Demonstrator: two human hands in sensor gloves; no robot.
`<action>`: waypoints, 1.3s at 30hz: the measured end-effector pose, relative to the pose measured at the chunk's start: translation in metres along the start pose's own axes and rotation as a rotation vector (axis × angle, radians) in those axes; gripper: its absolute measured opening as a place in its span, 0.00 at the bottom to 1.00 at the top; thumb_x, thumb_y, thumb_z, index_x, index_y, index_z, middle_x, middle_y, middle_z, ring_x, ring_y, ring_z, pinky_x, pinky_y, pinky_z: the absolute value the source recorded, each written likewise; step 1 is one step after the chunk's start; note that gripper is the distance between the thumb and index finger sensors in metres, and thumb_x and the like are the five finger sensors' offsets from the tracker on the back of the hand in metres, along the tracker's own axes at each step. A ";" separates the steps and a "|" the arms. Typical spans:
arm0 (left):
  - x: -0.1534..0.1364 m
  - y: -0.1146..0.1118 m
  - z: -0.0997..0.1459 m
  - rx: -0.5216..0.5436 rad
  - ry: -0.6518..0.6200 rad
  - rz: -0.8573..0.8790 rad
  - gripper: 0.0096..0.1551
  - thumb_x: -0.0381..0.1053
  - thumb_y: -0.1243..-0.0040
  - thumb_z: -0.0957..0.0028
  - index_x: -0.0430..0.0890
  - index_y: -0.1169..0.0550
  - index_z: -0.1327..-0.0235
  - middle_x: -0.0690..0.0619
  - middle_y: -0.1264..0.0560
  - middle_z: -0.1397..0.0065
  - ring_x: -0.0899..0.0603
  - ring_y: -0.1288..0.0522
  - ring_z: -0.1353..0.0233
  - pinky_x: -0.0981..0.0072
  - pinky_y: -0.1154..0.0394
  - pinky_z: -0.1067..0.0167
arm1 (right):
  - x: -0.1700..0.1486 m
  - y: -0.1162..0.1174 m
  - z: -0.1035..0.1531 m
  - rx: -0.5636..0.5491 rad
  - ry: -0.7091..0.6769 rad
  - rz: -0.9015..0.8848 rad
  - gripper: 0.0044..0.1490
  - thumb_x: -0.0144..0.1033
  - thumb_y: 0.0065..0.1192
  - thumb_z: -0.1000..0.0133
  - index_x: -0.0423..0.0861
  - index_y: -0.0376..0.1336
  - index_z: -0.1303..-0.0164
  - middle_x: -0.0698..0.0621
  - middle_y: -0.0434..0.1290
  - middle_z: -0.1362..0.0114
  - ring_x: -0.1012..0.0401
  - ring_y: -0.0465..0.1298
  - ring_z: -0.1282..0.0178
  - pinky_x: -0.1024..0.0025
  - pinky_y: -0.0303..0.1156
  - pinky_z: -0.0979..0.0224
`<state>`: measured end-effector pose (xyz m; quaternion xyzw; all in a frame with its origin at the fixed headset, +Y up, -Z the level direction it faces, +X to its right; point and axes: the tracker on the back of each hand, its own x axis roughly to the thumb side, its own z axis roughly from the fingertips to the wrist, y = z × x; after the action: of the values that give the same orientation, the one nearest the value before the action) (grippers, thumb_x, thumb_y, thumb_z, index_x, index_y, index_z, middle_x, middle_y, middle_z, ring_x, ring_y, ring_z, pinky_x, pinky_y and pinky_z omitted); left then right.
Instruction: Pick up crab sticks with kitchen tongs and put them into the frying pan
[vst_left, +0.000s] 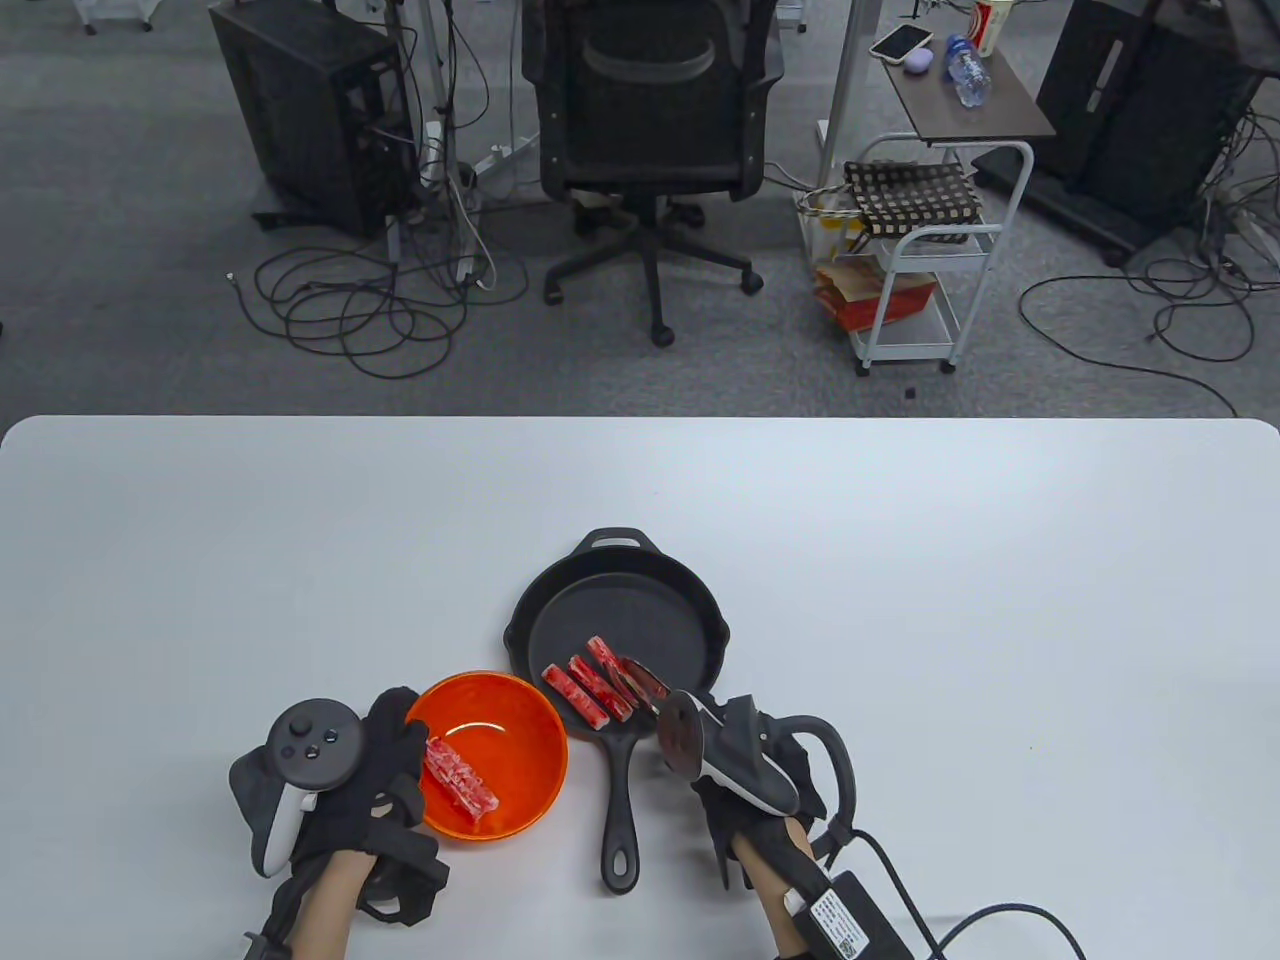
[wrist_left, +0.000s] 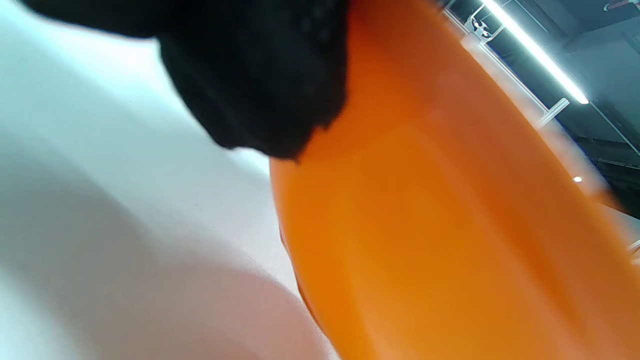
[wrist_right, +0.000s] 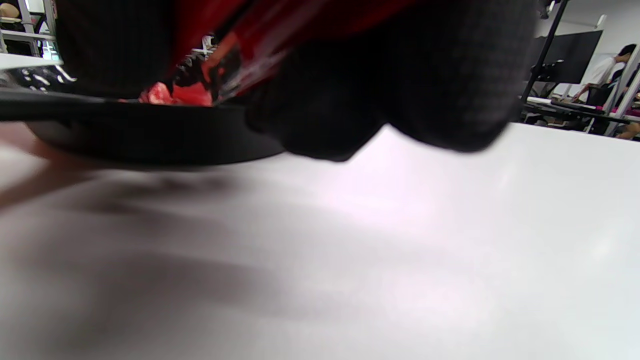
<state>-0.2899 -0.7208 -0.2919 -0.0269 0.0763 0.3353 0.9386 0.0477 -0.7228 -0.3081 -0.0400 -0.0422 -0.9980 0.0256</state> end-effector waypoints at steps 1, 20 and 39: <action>0.000 0.000 0.000 0.000 0.000 0.000 0.29 0.49 0.41 0.40 0.44 0.28 0.25 0.39 0.16 0.38 0.48 0.15 0.82 0.68 0.16 0.87 | 0.000 0.000 0.000 0.000 0.000 0.000 0.41 0.55 0.63 0.46 0.50 0.64 0.24 0.46 0.81 0.41 0.58 0.86 0.62 0.62 0.84 0.60; 0.001 -0.001 0.000 -0.012 0.006 -0.008 0.29 0.49 0.40 0.40 0.44 0.28 0.25 0.39 0.16 0.38 0.48 0.15 0.82 0.68 0.16 0.87 | 0.001 -0.005 0.004 -0.024 -0.003 -0.035 0.41 0.56 0.63 0.46 0.49 0.64 0.24 0.46 0.81 0.41 0.58 0.86 0.62 0.63 0.84 0.60; 0.001 -0.001 0.000 -0.012 0.006 -0.008 0.29 0.49 0.41 0.40 0.44 0.28 0.25 0.39 0.16 0.38 0.48 0.15 0.82 0.68 0.16 0.87 | 0.025 -0.041 0.048 -0.163 -0.154 -0.183 0.42 0.56 0.63 0.46 0.49 0.64 0.23 0.46 0.81 0.41 0.58 0.86 0.61 0.63 0.84 0.60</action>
<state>-0.2882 -0.7207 -0.2918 -0.0337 0.0773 0.3319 0.9395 0.0242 -0.6788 -0.2617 -0.1147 0.0336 -0.9902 -0.0721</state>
